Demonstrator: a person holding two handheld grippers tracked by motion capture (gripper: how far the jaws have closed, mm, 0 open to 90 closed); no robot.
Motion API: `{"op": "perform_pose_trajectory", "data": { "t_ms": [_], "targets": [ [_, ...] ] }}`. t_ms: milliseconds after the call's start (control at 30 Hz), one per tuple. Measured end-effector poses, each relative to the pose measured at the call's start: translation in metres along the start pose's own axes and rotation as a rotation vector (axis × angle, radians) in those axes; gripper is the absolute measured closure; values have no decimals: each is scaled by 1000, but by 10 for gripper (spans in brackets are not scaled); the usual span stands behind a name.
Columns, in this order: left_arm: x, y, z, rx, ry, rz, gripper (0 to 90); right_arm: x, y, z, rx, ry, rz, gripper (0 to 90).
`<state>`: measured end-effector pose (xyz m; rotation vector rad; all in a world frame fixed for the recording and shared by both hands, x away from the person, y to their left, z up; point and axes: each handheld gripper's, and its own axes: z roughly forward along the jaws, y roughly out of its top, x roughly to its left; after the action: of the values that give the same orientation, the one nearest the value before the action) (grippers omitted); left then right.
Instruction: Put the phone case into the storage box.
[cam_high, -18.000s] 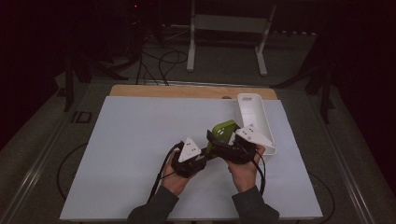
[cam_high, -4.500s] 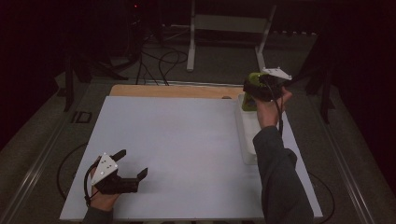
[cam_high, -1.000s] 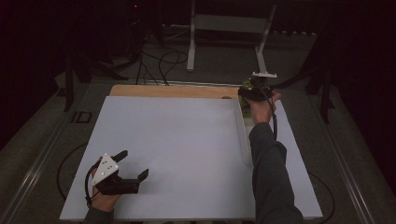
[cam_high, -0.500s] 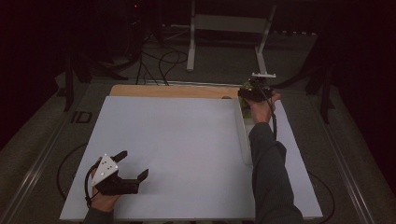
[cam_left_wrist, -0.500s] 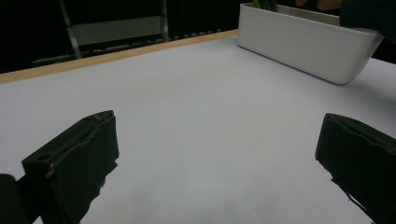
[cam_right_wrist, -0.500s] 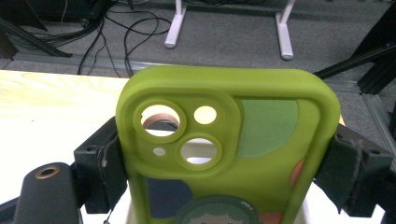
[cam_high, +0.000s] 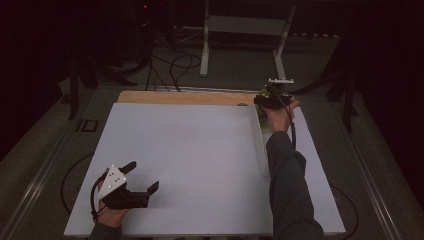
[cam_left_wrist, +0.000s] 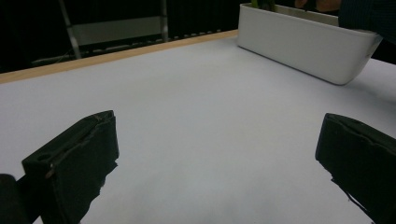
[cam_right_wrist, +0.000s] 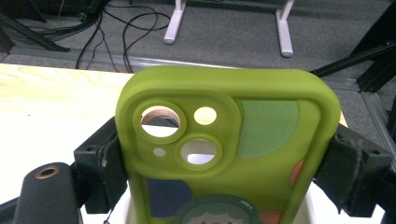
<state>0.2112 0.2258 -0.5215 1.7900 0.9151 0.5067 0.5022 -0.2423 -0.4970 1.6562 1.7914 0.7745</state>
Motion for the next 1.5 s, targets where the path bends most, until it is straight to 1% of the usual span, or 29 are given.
{"op": "perform_pose_trajectory", "data": {
  "t_ms": [433, 733, 767, 800, 833, 867, 1000, 1067, 1167, 1500],
  "targets": [
    [1, 0, -1, -2, 1, -3, 0, 0, -1, 3, 11, -23, -15, 146],
    [1, 1, -2, -9, -6, -16, 0, 0, -3, 8, 27, -23, -9, 145],
    [2, 1, -2, -9, -13, -20, 0, -1, -3, 8, 28, -26, -5, 139],
    [2, 1, -2, -9, -16, -20, 0, -5, -2, 8, 24, -16, 46, 73],
    [1, 1, -2, -9, -15, -19, 0, -7, -2, 8, 23, -2, 68, 71],
    [1, 1, -2, -9, -15, -18, 0, -9, -1, 7, 17, 8, 73, 69],
    [1, 1, -2, -9, -16, -19, 0, -10, 1, 2, -7, 30, 52, 69],
    [1, 1, -2, -10, -15, -18, 0, -9, 2, 0, -18, 39, 55, 69],
    [0, 1, -2, -8, -13, -17, 0, -8, 2, -1, -29, 40, 49, 70],
    [1, 1, -2, -10, -13, -18, 0, -7, 3, -6, -38, 42, 46, 71]
  ]
}}
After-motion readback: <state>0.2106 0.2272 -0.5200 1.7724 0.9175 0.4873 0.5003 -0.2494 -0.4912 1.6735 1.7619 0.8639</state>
